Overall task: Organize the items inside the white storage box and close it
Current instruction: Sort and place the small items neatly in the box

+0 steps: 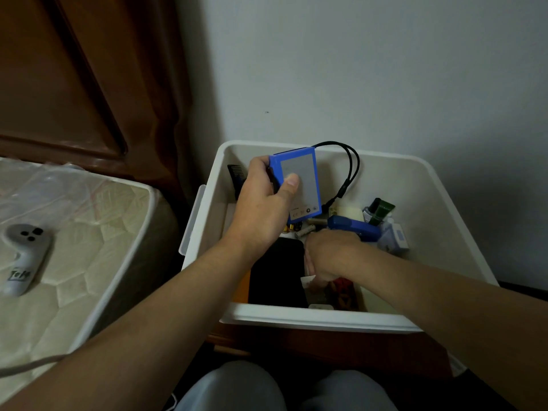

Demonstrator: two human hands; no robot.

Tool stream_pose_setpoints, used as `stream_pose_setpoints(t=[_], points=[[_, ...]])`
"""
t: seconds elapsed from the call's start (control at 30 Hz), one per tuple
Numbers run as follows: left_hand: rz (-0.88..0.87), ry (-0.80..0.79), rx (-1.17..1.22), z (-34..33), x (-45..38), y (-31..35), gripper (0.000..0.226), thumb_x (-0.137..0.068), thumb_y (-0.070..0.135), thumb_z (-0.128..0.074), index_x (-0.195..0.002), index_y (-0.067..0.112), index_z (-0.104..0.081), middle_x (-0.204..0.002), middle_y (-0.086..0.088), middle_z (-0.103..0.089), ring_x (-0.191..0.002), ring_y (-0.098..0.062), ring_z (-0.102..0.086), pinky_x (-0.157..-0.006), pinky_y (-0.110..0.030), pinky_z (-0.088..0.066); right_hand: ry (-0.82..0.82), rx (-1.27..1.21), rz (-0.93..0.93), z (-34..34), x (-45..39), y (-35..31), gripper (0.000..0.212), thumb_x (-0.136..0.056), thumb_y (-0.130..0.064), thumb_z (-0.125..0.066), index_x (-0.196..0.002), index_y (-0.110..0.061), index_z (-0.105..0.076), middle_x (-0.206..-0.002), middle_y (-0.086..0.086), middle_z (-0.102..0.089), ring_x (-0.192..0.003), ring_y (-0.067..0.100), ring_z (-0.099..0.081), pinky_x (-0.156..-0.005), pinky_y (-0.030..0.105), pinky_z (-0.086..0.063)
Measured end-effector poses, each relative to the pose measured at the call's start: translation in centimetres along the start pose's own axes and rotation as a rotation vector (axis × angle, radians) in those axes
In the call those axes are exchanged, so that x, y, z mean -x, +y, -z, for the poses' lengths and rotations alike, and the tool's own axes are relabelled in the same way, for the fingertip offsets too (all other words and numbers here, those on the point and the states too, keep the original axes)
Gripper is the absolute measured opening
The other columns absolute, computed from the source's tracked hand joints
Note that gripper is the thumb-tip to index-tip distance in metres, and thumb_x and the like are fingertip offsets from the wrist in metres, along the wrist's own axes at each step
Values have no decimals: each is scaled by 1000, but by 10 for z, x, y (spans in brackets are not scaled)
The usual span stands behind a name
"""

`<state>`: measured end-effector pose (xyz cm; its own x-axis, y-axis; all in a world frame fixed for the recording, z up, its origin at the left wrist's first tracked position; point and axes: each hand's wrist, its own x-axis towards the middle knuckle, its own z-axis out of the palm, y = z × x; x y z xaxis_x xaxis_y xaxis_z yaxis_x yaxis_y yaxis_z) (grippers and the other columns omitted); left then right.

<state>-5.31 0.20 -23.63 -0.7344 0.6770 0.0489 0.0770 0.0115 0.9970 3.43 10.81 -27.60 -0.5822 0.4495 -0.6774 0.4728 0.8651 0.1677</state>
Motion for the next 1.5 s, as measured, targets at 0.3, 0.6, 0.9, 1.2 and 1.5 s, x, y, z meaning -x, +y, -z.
stream_pose_setpoints(t=[0.3,0.6,0.9,1.2,1.5], points=[[-32,9,-15,0,-2,-4,19,-105,26,-60,-120,31,-50,-112,17,-65,-106,-1,-65,-91,-38,-63,31,84,-18,-5,0,-4,63,-91,-28,-77,-145,-13,-50,-100,1,-57,-94,23,-59,-75,41,-47],[-36,1,1,0,-3,-5,18,-105,26,-60,-115,36,-50,-110,18,-66,-104,2,-65,-93,-37,-62,34,125,-48,11,8,1,78,-76,-34,-91,-141,-19,-50,-122,2,-57,-114,27,-59,-72,45,-44],[34,-5,17,3,4,2,20,-106,21,-60,-123,26,-52,-115,14,-66,-109,-3,-65,-101,-43,-58,65,-326,46,3,31,27,42,-79,-58,-82,-92,-21,-70,-92,-4,-69,-83,14,-66,-76,31,-59],[45,-169,118,29,36,35,28,-107,18,-56,-136,18,-55,-128,-3,-71,-116,-19,-71,-86,-36,-64,-124,-2066,327,-12,89,97,64,-91,-32,-74,-148,-10,-54,-61,-9,-29,-46,7,-23,-43,23,-17],[81,-187,-23,44,65,63,26,-107,25,-56,-133,28,-53,-129,6,-68,-116,-17,-69,-83,-36,-65,290,-1081,-52,-1,135,90,86,-45,-94,-79,-88,-24,-54,-70,-10,-49,-51,9,-41,-45,22,-26]])
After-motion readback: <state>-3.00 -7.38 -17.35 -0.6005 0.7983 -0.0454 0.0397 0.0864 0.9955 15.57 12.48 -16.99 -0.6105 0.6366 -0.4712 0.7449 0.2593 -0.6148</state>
